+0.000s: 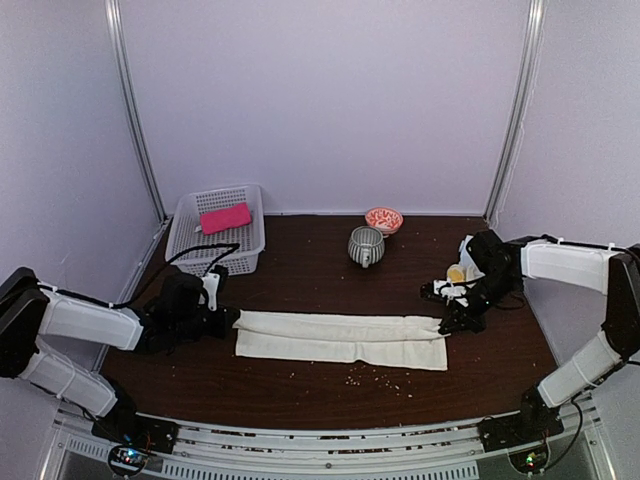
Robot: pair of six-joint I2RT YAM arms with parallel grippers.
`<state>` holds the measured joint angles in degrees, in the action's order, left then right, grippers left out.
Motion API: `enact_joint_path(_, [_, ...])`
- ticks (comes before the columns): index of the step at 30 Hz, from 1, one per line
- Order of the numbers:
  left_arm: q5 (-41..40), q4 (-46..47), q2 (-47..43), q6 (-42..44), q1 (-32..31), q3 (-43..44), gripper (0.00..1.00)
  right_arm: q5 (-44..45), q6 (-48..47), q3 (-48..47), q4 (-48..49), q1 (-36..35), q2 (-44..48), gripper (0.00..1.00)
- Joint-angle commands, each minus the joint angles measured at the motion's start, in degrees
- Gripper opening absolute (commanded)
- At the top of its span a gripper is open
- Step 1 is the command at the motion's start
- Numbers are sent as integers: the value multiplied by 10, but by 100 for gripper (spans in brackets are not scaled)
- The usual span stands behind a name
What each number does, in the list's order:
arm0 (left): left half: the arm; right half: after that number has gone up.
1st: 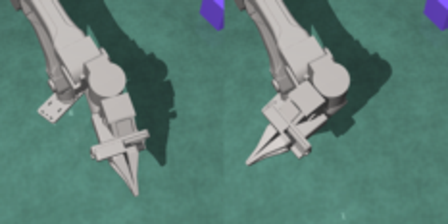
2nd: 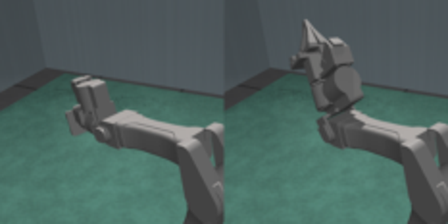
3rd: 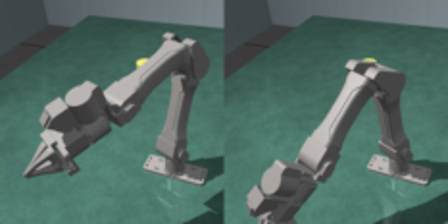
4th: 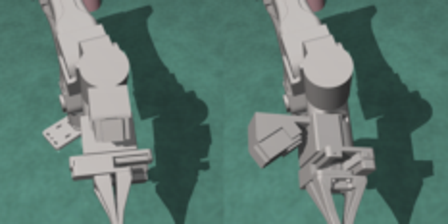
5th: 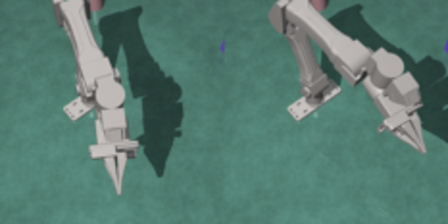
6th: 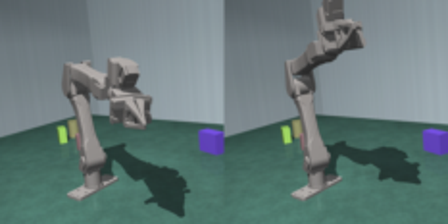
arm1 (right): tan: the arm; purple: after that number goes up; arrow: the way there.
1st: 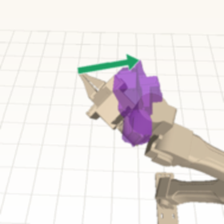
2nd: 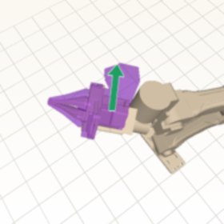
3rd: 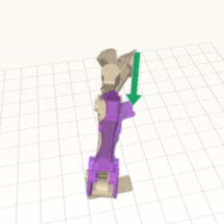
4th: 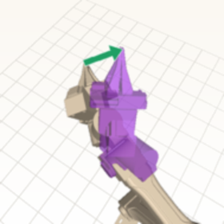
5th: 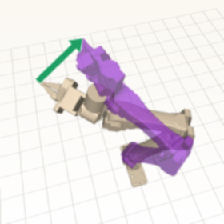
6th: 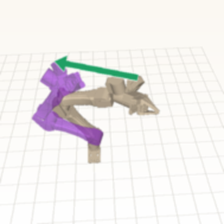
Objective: Roll the towels
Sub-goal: Fold the towel at the center of the board.
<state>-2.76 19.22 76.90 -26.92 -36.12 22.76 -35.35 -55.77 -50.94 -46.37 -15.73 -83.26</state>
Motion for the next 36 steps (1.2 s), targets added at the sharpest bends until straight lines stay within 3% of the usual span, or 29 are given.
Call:
enact_joint_path(1, [1, 26, 2, 4, -2, -6, 0, 2, -2, 8, -10, -7, 18, 0])
enact_joint_path(13, [30, 32, -46, 3, -2, -46, 0, 22, -29, 38, -42, -40, 52, 3])
enact_joint_path(15, [42, 40, -80, -7, -1, -71, 6, 37, -37, 56, -49, -55, 71, 6])
enact_joint_path(17, [49, 40, -129, -16, -2, -102, 19, 64, -42, 76, -52, -79, 100, 11])
enact_joint_path(20, [31, 18, -227, -26, -2, -141, 32, 106, -39, 105, -50, -112, 155, 24])
enact_joint_path(23, [-10, -5, -323, -34, -2, -162, 37, 118, -33, 104, -58, -136, 204, 33])
enact_joint_path(26, [-58, -7, -367, -39, -1, -165, 38, 99, -16, 74, -70, -140, 204, 34])
enact_joint_path(28, [-69, -7, -343, -34, -2, -147, 38, 103, 36, 61, -36, -139, 193, 33])
enact_joint_path(32, [-32, -28, -210, -13, -1, -62, 33, 144, 119, 57, 51, -134, 154, 31])
enact_joint_path(36, [26, -25, -93, -6, -3, 13, 27, 171, 169, 29, 58, -118, 93, 29])
